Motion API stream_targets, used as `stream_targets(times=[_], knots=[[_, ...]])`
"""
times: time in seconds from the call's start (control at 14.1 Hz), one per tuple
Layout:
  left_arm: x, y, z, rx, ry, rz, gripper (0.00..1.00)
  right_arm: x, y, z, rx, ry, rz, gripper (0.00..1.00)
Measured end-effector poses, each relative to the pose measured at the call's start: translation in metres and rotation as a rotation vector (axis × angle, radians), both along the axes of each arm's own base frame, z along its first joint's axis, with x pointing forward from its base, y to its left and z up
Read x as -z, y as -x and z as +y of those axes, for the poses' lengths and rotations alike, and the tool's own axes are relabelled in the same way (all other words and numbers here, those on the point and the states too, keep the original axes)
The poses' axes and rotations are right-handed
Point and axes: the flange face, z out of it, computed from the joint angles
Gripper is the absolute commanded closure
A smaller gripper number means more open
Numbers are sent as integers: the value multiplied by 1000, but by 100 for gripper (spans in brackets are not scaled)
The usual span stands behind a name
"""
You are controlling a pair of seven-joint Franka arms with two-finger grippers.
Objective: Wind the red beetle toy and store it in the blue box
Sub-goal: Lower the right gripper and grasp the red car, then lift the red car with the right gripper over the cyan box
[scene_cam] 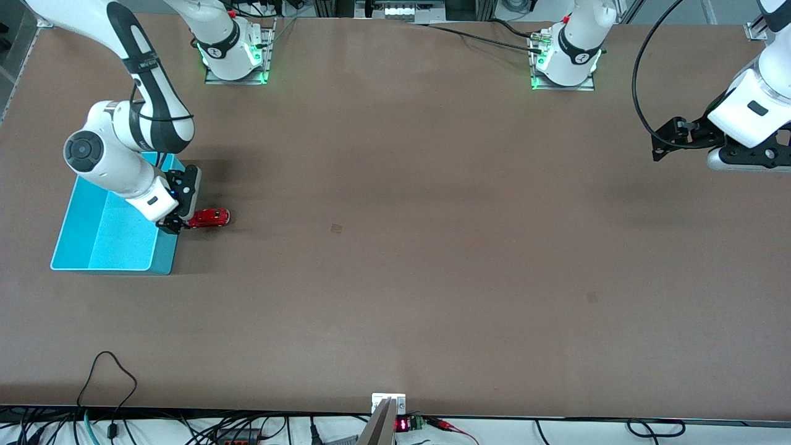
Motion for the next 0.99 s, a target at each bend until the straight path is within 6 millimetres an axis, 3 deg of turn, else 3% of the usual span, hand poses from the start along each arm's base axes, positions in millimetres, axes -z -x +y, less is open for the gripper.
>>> stream_targets(times=[0.78, 0.99], knots=[[-2, 0, -1, 3, 0, -4, 0, 45, -2, 8, -37, -8, -26, 0], [-3, 0, -3, 5, 0, -6, 0, 50, -2, 9, -39, -8, -24, 42]])
